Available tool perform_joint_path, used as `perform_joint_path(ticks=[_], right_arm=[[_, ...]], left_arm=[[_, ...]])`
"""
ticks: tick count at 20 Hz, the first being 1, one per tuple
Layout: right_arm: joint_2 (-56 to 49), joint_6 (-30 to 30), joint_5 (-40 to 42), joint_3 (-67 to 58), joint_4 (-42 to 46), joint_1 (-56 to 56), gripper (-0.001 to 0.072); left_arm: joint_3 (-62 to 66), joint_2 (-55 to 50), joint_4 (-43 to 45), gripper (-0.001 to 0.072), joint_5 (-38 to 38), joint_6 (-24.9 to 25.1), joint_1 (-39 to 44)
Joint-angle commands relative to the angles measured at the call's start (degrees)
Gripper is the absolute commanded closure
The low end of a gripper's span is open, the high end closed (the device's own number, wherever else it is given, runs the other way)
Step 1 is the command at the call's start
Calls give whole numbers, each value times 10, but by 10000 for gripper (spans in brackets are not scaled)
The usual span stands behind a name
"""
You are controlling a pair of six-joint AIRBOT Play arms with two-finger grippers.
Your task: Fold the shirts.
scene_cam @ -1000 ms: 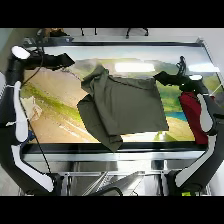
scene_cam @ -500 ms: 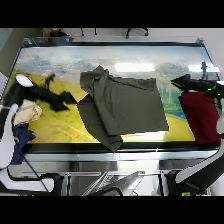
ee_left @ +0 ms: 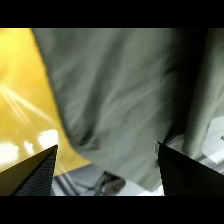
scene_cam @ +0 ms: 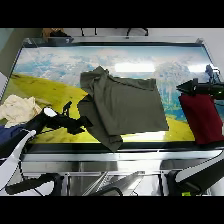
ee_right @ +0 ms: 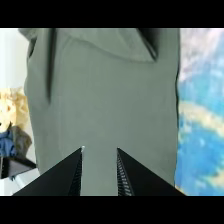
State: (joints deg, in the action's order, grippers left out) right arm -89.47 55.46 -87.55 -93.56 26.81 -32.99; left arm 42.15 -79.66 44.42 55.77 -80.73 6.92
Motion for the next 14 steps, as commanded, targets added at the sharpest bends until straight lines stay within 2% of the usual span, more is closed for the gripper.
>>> perform_joint_path(ticks=[1,3,5,9,13,14], right_arm=[[1,-2,-15,0,3,-1,469],[1,-1,-19,1,3,-1,470],[4,2,-40,11,18,-1,471],[59,6,-32,122,113,-1,512],[166,24,72,312,219,-1,501],[185,40,93,359,237,-1,387]], left_arm=[[-13,1,-12,154,-93,8,24],[-3,1,-9,455,-103,15,22],[25,1,-7,695,-81,39,7],[101,1,43,692,10,51,-47],[136,1,56,692,74,58,-115],[140,1,56,692,80,60,-127]])
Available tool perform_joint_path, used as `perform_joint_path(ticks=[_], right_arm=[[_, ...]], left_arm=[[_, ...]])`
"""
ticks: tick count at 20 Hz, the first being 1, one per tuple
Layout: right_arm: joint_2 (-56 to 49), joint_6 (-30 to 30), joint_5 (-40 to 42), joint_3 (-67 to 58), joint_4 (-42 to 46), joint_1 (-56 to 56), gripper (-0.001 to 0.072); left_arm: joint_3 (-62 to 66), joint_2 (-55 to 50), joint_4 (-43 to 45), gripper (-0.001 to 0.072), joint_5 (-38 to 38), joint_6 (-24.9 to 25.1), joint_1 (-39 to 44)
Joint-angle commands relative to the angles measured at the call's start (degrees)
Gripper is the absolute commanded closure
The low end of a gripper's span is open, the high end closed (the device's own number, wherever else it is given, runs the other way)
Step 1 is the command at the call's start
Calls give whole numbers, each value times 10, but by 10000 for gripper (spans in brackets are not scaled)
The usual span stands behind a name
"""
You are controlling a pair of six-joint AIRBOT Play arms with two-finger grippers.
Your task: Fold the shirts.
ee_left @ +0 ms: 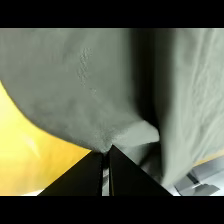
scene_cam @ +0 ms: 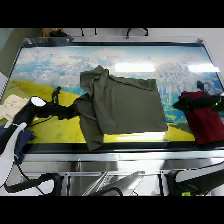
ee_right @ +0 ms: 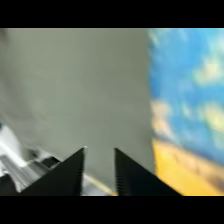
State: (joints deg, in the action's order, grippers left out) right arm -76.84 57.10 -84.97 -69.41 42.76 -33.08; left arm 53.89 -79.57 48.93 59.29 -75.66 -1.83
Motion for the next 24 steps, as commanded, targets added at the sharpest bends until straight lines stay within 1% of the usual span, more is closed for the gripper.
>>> perform_joint_path(ticks=[1,3,5,9,12,13,14,15,16,17,19,22,24], right_arm=[[70,25,83,158,80,0,352],[74,12,110,213,73,1,352],[72,-7,136,238,73,6,352],[68,-12,149,240,66,23,352],[63,-16,144,240,49,63,354],[63,-27,145,240,31,81,364],[63,-43,145,239,7,95,480],[64,-53,144,236,-17,106,513],[65,-56,135,228,-35,110,577],[72,-70,117,215,-57,112,694],[107,-70,85,171,-91,110,695],[198,-63,49,52,-149,91,695],[264,-63,45,-51,-223,62,695]], left_arm=[[23,0,9,692,48,14,-50],[23,0,9,692,51,24,-60],[23,0,11,691,57,28,-64],[23,0,10,692,62,43,-64],[23,0,10,692,61,44,-64],[23,0,10,692,62,47,-64],[23,0,9,692,63,47,-64],[23,0,9,692,64,47,-64],[27,1,9,692,70,48,-64],[37,2,9,693,85,54,-64],[69,27,5,694,112,54,-64],[159,115,0,694,138,45,-67],[244,185,-47,694,154,44,-86]])
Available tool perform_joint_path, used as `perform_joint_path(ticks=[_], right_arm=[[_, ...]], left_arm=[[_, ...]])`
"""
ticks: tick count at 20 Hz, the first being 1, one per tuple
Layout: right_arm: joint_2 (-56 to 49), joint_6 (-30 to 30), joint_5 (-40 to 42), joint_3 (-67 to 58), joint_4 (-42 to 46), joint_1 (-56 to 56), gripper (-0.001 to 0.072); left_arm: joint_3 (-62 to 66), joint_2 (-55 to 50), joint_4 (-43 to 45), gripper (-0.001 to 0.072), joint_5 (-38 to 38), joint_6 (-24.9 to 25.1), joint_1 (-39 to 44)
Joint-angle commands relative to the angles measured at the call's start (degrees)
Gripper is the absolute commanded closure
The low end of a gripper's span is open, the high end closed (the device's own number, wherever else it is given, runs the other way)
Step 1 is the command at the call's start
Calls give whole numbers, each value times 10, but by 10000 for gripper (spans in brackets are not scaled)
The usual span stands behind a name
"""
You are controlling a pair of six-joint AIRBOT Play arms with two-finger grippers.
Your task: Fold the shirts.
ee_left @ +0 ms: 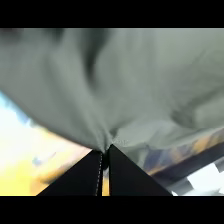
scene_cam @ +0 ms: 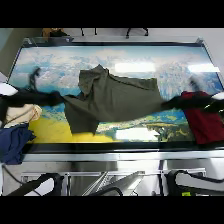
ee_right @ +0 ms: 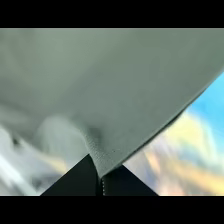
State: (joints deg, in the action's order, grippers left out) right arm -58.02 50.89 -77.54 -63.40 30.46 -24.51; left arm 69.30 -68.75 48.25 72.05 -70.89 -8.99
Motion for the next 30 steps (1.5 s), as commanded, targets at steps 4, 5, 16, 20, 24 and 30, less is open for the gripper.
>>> perform_joint_path(ticks=[4,5,16,20,24,30], right_arm=[[161,-1,7,-320,-166,-83,695],[172,-1,28,-362,-165,-89,695],[124,8,-6,-421,-170,-89,695],[59,-46,4,-254,-168,-47,695],[-44,-88,109,-126,-92,9,695],[-275,-106,216,-138,-114,20,695]], left_arm=[[285,200,-92,694,2,-2,-84],[328,222,-91,694,-5,1,-107],[366,213,-93,693,54,20,-188],[221,104,-42,693,8,60,-38],[163,-65,69,693,-82,58,71],[311,-339,108,693,-90,7,87]])
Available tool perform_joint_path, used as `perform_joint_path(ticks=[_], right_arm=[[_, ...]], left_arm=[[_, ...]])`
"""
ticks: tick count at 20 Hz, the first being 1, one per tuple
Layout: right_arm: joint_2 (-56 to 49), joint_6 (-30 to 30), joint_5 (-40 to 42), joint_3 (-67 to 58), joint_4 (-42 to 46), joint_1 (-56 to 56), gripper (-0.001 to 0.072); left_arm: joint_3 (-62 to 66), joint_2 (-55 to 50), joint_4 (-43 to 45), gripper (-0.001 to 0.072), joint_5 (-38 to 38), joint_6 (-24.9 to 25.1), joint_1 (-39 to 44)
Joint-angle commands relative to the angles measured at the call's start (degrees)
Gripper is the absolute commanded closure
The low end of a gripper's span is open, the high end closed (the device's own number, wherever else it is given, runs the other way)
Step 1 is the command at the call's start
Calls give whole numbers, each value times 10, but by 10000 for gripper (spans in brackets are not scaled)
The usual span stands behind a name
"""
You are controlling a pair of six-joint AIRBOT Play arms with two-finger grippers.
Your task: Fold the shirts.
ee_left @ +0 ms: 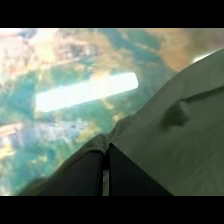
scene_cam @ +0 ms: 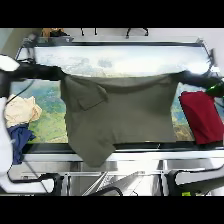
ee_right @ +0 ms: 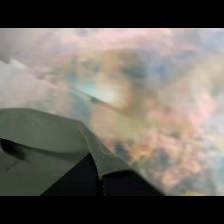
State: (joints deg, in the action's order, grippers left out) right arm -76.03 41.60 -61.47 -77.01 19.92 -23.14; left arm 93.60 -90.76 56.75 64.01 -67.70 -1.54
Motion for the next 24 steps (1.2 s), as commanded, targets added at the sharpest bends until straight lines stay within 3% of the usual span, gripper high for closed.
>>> perform_joint_path(ticks=[1,7,13,17,24], right_arm=[[-120,-14,55,-21,-10,7,695],[-171,7,50,-152,0,17,695],[-147,56,-45,-169,153,18,695],[-141,84,-84,-168,254,18,695],[-145,87,-69,-158,281,18,695]], left_arm=[[108,-148,21,693,-6,-37,13],[259,-207,24,693,43,-85,18],[146,-125,128,694,125,-141,25],[54,-98,127,693,125,-163,26],[-66,-97,128,693,66,-164,30]])
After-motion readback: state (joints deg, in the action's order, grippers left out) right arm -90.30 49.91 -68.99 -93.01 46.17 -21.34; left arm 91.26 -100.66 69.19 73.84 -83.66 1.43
